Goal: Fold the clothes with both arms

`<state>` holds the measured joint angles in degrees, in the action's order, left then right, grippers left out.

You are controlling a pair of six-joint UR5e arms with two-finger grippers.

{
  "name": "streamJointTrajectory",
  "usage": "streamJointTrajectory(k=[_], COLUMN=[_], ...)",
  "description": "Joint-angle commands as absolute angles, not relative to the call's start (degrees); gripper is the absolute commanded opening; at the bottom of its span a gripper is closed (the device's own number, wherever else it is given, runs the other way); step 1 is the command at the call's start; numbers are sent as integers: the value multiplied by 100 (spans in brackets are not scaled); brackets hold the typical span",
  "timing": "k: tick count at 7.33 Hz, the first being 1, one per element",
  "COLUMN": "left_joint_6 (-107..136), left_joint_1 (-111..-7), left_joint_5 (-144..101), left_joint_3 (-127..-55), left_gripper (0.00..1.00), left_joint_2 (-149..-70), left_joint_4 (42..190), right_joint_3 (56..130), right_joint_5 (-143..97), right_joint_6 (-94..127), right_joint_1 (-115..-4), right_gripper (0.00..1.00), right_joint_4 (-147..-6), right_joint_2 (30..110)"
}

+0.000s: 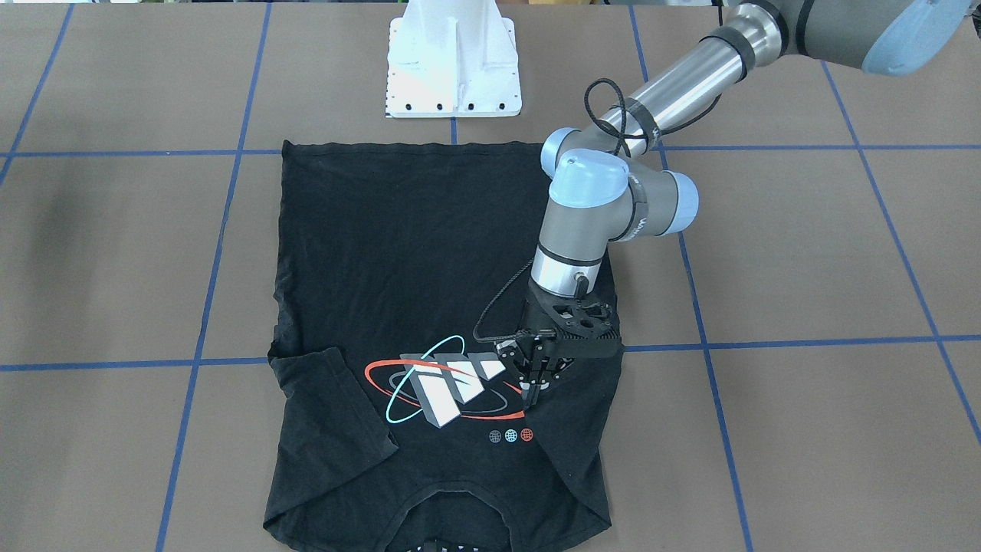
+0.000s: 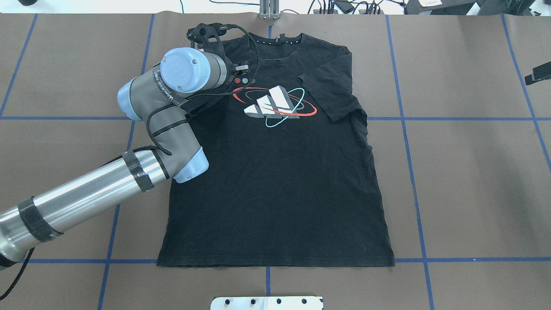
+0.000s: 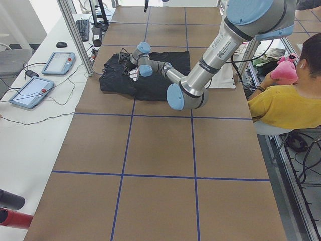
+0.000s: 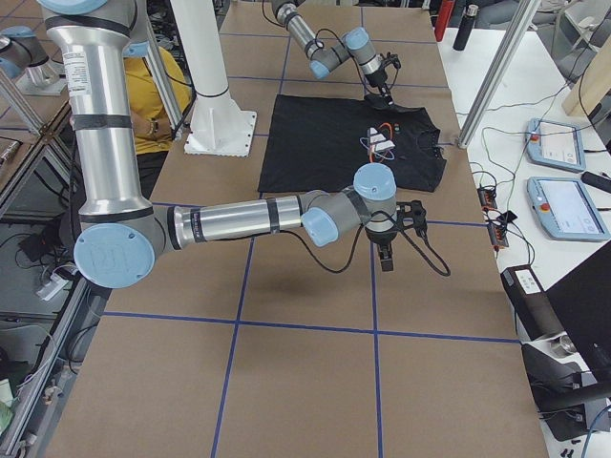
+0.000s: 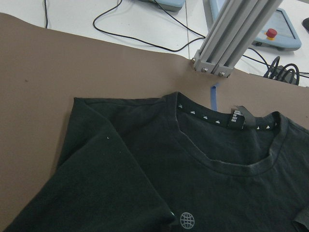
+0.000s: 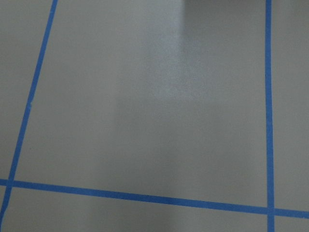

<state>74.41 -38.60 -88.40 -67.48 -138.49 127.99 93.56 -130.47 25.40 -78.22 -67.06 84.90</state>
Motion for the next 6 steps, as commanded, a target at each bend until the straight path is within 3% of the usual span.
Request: streamJointTrajectory(k=[1, 5, 6], left_joint_6=[7793, 8578, 8552], left_joint_1=[-3832, -3946, -3946], left_joint_5=[-8833, -8772, -8771], left_joint_3=[-6347, -6126, -6135], left_gripper=[0, 0, 24], left_joint_2=[-14106, -14194, -14220], left_joint_4=[12849, 13016, 13017], right_joint_3=[9352, 9352, 9360], right_joint_5=[-13043, -13052, -13052], right_joint_6=[2540, 2540, 2540], right_joint_1=[-7822, -7822, -7822], right_gripper=[100, 100, 100], right_joint_4=[-6706, -6706, -6706], right_joint_2=[8490, 8481, 8481])
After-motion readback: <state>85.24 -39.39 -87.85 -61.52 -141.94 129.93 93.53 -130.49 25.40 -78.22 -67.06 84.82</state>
